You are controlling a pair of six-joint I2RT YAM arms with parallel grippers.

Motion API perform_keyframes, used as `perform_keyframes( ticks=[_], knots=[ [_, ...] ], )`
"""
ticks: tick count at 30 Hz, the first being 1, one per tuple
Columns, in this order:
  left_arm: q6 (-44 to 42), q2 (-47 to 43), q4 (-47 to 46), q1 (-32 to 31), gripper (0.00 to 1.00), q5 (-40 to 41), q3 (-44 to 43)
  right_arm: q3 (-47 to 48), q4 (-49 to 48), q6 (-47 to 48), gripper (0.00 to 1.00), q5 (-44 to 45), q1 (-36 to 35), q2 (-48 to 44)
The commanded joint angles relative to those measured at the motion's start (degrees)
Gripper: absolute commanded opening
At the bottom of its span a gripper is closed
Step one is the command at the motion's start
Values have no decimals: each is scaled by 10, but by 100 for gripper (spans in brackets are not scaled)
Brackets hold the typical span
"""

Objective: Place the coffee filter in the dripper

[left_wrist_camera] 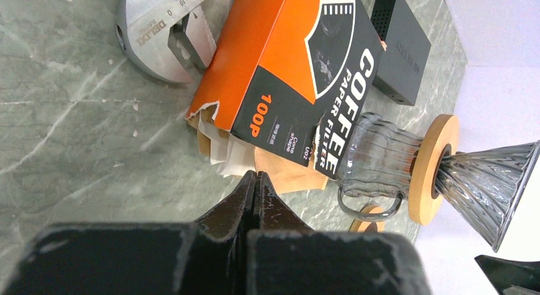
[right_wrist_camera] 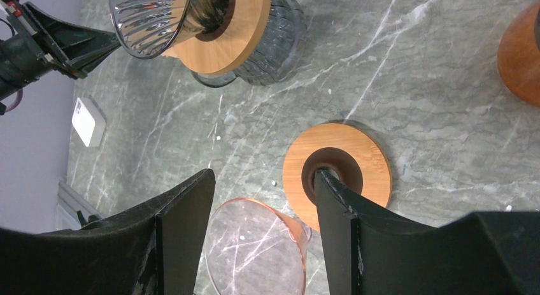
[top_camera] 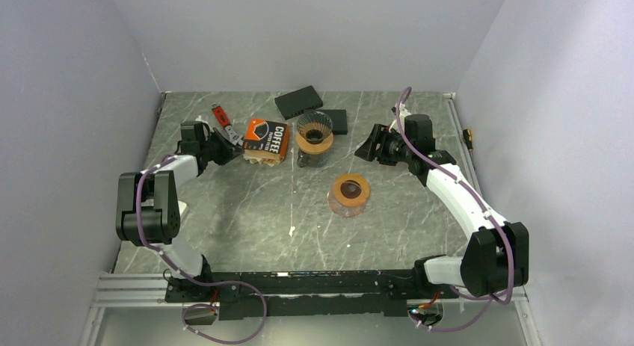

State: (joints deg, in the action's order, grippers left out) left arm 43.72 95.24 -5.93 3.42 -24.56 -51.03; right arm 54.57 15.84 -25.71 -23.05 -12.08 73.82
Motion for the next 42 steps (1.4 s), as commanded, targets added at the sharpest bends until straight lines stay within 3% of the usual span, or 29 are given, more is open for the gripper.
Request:
perform_keyframes(
  ticks=[1,14,16,19,22,29,42],
  knots=[
    [-17,-33,13,-5,0,2,4,-1,-27,-2,63,-8,2,-10],
    [-33,-106,50,-6,0,18,57,2,-31,-7,63,-12,2,-12],
    [-36,-93,48,-6,10,14,52,2,-30,-5,63,-11,2,-11],
    [-27,-61,24,-6,34,-4,43,0,-29,-4,63,-10,2,-12],
    [-12,-23,-9,-7,42,-25,30,1,-28,-3,63,-9,2,-12],
    [15,36,-49,-14,38,-40,3,8,-20,3,63,-2,2,-11],
    [32,41,-71,-25,38,-37,-1,9,-23,3,63,-5,2,-5]
  ],
)
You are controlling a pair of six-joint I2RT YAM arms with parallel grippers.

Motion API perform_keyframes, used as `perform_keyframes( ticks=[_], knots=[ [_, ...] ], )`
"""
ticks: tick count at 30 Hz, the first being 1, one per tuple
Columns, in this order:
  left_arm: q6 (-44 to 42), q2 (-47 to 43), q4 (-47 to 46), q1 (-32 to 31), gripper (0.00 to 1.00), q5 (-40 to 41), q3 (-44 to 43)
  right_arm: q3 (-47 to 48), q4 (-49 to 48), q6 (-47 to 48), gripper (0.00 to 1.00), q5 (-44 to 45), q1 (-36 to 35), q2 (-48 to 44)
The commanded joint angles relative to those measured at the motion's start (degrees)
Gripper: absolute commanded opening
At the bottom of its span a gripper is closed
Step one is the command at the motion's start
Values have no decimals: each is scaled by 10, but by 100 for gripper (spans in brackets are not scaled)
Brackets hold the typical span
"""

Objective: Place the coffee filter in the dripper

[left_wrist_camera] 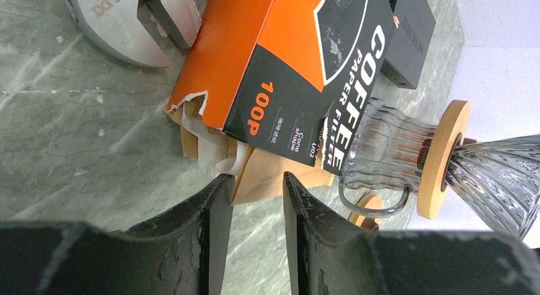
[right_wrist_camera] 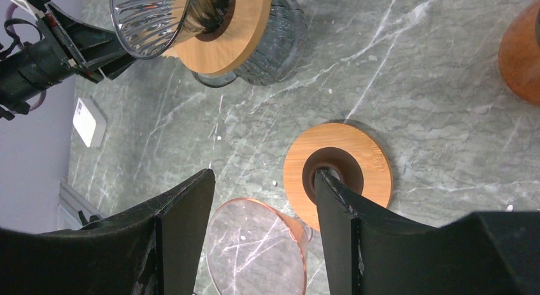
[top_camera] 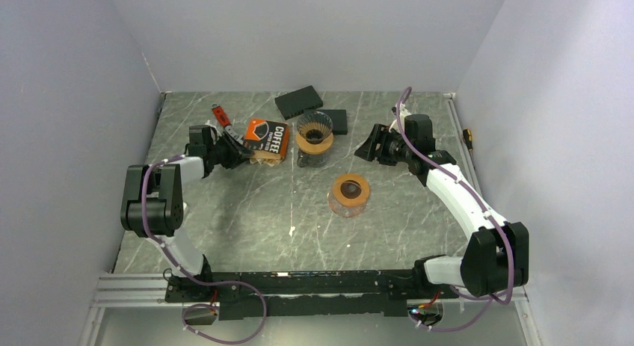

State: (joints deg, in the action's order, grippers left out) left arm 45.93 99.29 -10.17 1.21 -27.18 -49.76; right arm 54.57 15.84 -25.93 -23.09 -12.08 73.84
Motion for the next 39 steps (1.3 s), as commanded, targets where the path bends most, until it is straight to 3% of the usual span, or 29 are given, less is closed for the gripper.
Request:
perform_keyframes(
  ticks=[1,5,12,24,31,39],
  knots=[
    [11,2,-31,-3,37,-11,-14,8,-23,5,63,-4,2,-5],
    [15,5,-40,-3,37,-19,-15,7,-21,5,63,-4,2,-6],
    [18,-15,-36,-5,46,-21,-2,6,-25,3,63,-7,2,-5],
    [24,-50,-59,-6,39,-35,30,1,-27,2,63,-9,2,-7],
    [25,-53,-52,-6,55,-29,35,-1,-28,1,63,-10,2,-8],
    [1,-69,-7,-6,55,9,30,-2,-29,0,63,-11,2,-6]
  ],
)
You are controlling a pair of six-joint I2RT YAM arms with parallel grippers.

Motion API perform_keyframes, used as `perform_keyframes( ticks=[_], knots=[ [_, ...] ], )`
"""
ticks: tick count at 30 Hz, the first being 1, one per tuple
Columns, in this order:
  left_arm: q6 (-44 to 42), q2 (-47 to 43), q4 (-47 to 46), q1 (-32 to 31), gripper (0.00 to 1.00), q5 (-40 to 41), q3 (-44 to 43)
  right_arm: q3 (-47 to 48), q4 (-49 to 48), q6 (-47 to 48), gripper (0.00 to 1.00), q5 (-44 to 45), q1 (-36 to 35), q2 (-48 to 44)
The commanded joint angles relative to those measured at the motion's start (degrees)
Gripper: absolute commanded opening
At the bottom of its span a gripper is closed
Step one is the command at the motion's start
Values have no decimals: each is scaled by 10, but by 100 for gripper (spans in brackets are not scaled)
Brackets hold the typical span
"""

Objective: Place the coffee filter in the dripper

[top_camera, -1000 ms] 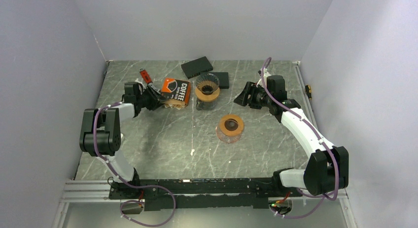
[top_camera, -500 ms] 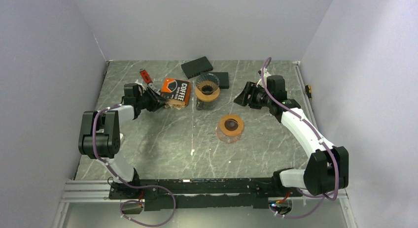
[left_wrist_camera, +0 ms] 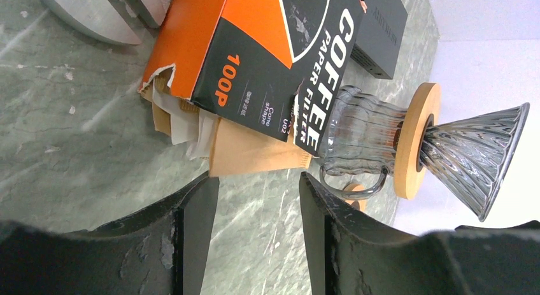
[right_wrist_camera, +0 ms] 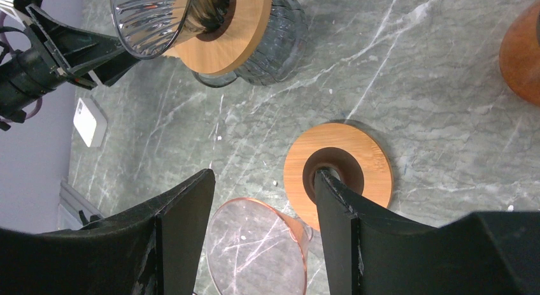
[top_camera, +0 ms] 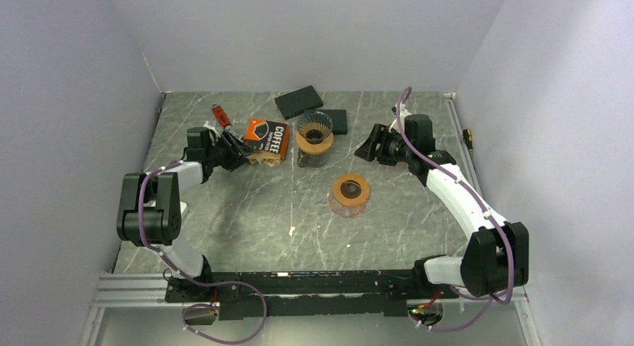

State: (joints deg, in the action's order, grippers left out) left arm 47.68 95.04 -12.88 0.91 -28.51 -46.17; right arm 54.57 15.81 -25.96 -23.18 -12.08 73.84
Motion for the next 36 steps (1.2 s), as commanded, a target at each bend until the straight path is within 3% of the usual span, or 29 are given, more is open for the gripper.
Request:
perform_keyframes(
  ticks=[1,17,24,36],
  knots=[
    [-21,-27,27,-3,54,29,-9,-2,-29,0,63,-10,2,-7],
    [-18,-14,3,-3,43,23,-32,-1,-25,2,63,-8,2,-9],
    [-14,-1,3,-3,43,34,-36,-2,-27,1,63,-8,2,-10],
    [-15,-2,-24,-3,0,50,-17,1,-25,1,63,-6,2,-14]
  ],
)
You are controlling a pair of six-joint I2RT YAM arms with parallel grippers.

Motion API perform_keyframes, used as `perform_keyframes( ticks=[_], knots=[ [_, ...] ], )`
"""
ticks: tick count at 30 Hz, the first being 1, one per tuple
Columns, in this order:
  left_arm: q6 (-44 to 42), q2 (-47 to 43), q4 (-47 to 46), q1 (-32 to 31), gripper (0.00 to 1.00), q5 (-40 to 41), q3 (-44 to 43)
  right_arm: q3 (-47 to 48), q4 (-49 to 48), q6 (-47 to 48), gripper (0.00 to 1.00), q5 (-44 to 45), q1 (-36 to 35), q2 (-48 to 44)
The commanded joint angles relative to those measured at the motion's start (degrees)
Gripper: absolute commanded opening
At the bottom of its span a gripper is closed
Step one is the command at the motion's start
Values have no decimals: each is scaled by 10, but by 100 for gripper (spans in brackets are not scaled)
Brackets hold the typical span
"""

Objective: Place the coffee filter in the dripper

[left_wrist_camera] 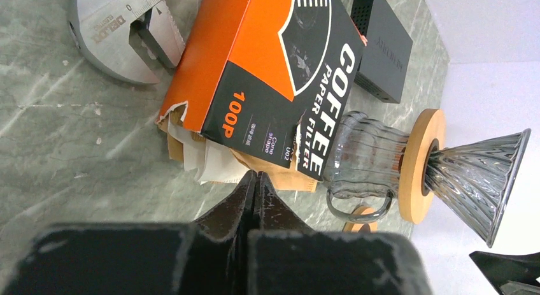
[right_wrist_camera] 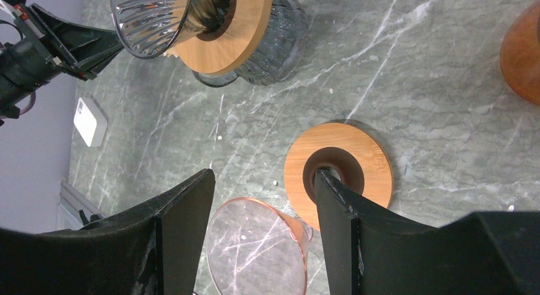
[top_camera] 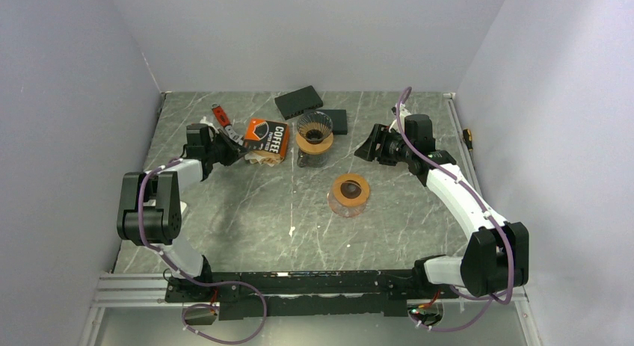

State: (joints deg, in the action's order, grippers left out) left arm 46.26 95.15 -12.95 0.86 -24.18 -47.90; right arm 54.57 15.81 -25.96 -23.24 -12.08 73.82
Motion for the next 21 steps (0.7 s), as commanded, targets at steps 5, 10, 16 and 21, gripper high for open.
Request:
perform_keyframes(
  ticks=[5,10,16,21],
  knots=[
    [-1,-22,-21,-2,0,6,13,3,-24,1,63,-5,2,-14],
    [-6,-59,0,-2,0,21,32,3,-24,1,63,-5,2,-13],
    [-14,-104,30,-2,0,44,58,4,-27,0,63,-8,2,-10],
    [-20,-114,42,-2,0,49,68,5,-25,2,63,-7,2,-10]
  ],
)
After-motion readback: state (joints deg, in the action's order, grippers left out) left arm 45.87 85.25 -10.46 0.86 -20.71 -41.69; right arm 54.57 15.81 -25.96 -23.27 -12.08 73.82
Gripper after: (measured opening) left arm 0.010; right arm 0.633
